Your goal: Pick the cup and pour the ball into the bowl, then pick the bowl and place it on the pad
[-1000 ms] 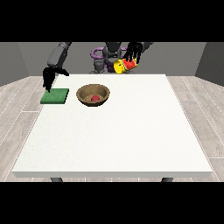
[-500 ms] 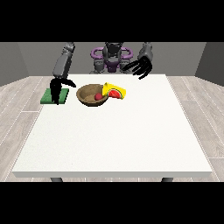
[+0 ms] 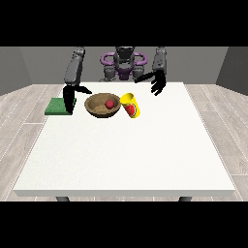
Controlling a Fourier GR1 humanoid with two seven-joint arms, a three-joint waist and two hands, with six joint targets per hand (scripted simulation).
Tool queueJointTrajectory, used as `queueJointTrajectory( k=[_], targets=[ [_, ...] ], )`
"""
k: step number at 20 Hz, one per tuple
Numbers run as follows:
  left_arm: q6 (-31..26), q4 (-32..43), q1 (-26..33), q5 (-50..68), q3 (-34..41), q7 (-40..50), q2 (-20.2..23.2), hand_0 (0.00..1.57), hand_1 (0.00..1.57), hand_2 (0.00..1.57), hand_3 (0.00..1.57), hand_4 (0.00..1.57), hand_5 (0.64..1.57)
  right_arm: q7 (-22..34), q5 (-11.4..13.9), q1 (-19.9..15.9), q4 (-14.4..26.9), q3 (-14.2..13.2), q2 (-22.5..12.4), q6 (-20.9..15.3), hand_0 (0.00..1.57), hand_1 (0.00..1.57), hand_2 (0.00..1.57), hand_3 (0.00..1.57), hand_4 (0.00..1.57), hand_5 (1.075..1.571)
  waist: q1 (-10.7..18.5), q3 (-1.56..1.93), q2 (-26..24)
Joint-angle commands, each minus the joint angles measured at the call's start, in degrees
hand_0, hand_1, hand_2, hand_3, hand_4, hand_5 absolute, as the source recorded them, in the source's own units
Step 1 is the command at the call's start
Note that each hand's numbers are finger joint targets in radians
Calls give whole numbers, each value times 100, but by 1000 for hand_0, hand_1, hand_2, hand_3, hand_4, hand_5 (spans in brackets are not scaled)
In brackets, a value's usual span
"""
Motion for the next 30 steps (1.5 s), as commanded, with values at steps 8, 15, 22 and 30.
queueJointTrajectory(
  k=[8,15,22,30],
  targets=[
    [105,-442,192,240,-288,-40,-27,0,0,0,0,0,1549,-680,-20,89,773,-40,48,283,0,0,0,0,251,1550,50,12,190],
    [-133,-1012,-157,191,-507,498,-26,0,0,0,0,0,1558,-986,-72,-46,986,-151,320,-4,0,0,0,0,117,1527,458,16,508],
    [-429,-1093,-23,155,-478,523,48,0,0,0,0,0,1562,-762,-276,-307,1054,-310,375,-258,0,0,0,0,233,1532,675,12,361],
    [-616,-647,38,527,146,404,413,0,0,0,0,0,1564,-408,-141,-381,956,127,1014,-552,0,0,0,0,366,1547,179,9,-166]
  ],
)
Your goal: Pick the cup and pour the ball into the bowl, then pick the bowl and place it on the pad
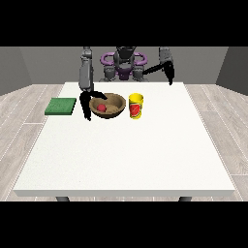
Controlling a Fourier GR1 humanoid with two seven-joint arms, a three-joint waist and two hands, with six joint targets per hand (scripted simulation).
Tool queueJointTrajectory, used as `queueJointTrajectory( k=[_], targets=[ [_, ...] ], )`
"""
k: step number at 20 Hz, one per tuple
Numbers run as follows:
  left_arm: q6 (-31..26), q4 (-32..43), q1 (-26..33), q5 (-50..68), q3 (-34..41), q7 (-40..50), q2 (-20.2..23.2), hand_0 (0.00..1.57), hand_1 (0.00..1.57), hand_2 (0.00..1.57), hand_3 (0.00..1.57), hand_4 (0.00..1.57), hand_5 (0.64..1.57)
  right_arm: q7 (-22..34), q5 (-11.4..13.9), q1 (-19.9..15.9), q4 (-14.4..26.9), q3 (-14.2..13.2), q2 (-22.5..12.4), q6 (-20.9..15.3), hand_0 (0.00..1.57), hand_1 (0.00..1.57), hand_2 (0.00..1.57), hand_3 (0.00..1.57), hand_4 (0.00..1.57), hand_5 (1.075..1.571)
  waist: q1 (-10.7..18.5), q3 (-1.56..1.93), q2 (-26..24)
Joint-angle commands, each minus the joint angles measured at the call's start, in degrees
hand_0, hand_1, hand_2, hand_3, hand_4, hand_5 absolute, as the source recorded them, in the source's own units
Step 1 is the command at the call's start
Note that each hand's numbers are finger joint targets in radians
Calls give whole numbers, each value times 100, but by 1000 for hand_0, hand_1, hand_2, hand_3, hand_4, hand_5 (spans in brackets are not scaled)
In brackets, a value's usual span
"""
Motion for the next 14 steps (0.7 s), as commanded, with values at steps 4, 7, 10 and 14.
queueJointTrajectory(
  k=[4,7,10,14],
  targets=[
    [-110,-254,55,37,-39,-174,63,0,0,0,0,0,1567,329,350,289,483,171,-131,-666,1570,1570,1571,823,656,1570,245,17,238],
    [-206,-246,96,103,5,-274,139,0,0,0,0,0,1568,474,511,354,500,260,-304,-870,1571,1571,1571,1571,1054,1551,358,16,322],
    [-83,12,79,85,44,-35,-2,0,0,0,0,0,1569,977,654,86,438,430,-177,-1316,1571,1571,1571,1571,1034,1551,172,12,-91],
    [-233,256,381,299,328,-252,210,0,0,0,0,0,1570,1565,780,-106,342,580,-315,-1507,1571,1571,1571,1571,1026,1555,-46,14,-488]
  ],
)
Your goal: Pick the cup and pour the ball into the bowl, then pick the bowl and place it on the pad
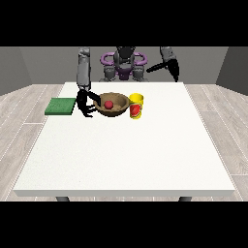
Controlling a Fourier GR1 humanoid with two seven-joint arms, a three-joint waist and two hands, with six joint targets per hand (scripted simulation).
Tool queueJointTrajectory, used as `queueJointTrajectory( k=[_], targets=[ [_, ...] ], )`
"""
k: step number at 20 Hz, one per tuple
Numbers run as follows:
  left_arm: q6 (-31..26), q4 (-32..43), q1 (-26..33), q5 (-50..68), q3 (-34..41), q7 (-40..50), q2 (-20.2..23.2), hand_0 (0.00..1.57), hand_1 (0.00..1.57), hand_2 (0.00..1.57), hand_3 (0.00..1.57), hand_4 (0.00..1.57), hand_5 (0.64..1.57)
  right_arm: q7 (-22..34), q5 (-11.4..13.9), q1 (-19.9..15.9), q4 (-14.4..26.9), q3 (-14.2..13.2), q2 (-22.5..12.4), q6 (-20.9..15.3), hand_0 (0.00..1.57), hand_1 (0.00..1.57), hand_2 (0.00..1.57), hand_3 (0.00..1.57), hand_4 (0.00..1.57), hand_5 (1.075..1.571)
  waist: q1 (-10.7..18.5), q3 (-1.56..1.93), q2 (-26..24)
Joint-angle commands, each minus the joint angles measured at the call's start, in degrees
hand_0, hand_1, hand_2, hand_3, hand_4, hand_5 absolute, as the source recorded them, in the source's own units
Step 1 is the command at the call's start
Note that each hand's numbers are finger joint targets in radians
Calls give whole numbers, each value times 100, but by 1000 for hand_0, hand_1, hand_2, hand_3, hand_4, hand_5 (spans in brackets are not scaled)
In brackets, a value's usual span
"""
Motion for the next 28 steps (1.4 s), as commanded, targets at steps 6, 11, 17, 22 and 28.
queueJointTrajectory(
  k=[6,11,17,22,28],
  targets=[
    [-18,550,183,231,496,-391,302,0,0,0,0,0,1571,1424,32,-494,-202,192,-217,57,1571,1571,1571,1571,1046,1553,-561,65,-278],
    [14,615,212,281,682,-388,483,0,0,0,0,0,1569,1777,-114,-479,-362,92,-674,494,1571,1571,1571,1571,1061,1559,-729,66,-380],
    [205,491,719,189,484,-715,194,0,0,0,0,0,1568,1743,-540,-217,-310,-368,-1341,1150,1571,1571,1571,1571,1078,1559,-736,67,-207],
    [380,864,971,170,651,-1133,253,0,0,0,0,0,1565,1583,-511,355,-471,-210,-1342,1683,1571,1571,1571,1571,1078,1559,-1149,64,-395],
    [708,39,318,-137,251,-1051,48,0,0,0,0,0,1565,819,-904,160,78,-899,-2205,2257,1571,1571,1571,1366,1031,1562,-723,75,959]
  ],
)
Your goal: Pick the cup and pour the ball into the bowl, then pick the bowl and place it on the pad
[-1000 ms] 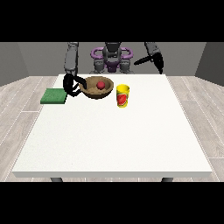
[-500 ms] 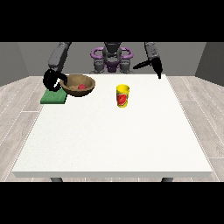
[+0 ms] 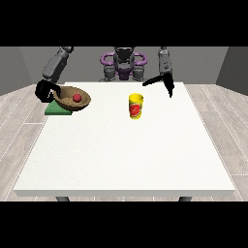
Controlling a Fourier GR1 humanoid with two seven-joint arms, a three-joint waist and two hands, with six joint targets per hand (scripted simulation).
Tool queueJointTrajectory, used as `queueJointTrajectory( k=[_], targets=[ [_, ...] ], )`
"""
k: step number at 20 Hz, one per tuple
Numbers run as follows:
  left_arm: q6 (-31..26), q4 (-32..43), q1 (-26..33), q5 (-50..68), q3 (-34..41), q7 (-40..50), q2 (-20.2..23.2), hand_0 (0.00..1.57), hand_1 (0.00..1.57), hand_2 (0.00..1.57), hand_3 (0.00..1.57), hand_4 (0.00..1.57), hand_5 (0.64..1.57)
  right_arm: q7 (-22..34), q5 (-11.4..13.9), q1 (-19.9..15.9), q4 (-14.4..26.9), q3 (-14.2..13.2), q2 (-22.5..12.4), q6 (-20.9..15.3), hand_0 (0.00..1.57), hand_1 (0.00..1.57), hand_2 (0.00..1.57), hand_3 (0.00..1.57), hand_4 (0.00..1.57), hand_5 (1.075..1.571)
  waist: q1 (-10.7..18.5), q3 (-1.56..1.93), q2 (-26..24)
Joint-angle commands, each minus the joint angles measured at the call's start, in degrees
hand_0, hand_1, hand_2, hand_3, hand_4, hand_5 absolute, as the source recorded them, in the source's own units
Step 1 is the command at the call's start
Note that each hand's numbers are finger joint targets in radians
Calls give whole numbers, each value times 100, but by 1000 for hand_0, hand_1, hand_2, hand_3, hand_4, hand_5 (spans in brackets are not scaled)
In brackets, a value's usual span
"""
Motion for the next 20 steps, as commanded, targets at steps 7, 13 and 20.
queueJointTrajectory(
  k=[7,13,20],
  targets=[
    [83,-1403,80,-185,-295,283,55,0,0,0,0,0,1563,-1099,-28,115,628,-444,-1140,673,1571,1571,1571,0,1033,1566,250,9,996],
    [444,-1962,49,-534,-590,489,-189,0,0,0,0,0,1564,-1202,170,-300,769,-355,-1441,606,1571,1571,1571,0,1034,1569,177,8,1470],
    [76,-2349,342,-266,-421,862,64,0,0,0,0,0,1565,-967,-78,-243,1123,-548,-1503,1081,1571,1571,1571,0,836,1569,61,4,1115]
  ],
)
